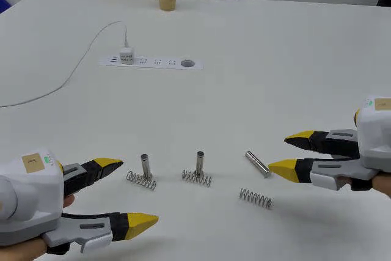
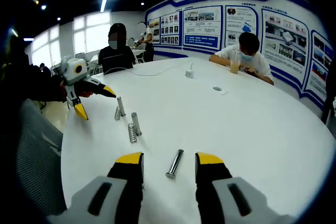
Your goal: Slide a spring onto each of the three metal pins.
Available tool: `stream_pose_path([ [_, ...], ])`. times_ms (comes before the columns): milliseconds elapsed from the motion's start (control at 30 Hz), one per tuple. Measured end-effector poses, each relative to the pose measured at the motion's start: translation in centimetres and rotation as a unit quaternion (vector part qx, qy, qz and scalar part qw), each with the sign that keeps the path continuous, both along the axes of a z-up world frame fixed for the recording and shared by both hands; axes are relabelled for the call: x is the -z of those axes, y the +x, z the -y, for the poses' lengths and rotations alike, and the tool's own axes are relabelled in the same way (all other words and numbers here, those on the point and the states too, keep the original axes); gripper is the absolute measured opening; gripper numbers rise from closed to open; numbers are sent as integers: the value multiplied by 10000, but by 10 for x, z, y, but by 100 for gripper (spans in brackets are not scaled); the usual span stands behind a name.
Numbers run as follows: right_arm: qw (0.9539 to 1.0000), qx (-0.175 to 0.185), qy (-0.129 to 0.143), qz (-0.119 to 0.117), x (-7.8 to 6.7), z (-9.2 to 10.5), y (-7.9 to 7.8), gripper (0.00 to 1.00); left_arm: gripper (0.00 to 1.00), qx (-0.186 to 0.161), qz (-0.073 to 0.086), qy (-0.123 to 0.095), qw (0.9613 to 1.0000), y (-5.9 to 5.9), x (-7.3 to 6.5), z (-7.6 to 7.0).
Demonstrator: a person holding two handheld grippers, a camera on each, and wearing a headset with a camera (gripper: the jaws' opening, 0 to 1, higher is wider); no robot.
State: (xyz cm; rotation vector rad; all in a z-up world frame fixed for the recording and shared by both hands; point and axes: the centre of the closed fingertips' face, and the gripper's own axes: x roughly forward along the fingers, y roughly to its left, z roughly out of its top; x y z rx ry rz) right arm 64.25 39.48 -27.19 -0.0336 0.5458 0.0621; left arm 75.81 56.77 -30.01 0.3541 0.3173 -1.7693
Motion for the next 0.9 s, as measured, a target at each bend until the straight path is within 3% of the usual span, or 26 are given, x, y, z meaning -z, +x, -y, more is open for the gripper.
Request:
stream_pose_path([
  [633, 9988, 398, 63, -270, 10, 17, 32, 30, 72, 51, 23, -18, 10000, -2, -2, 4],
  [900, 9964, 466, -2, -702, 32, 15, 40, 26, 72, 45, 10, -2, 10000, -3, -1, 4],
])
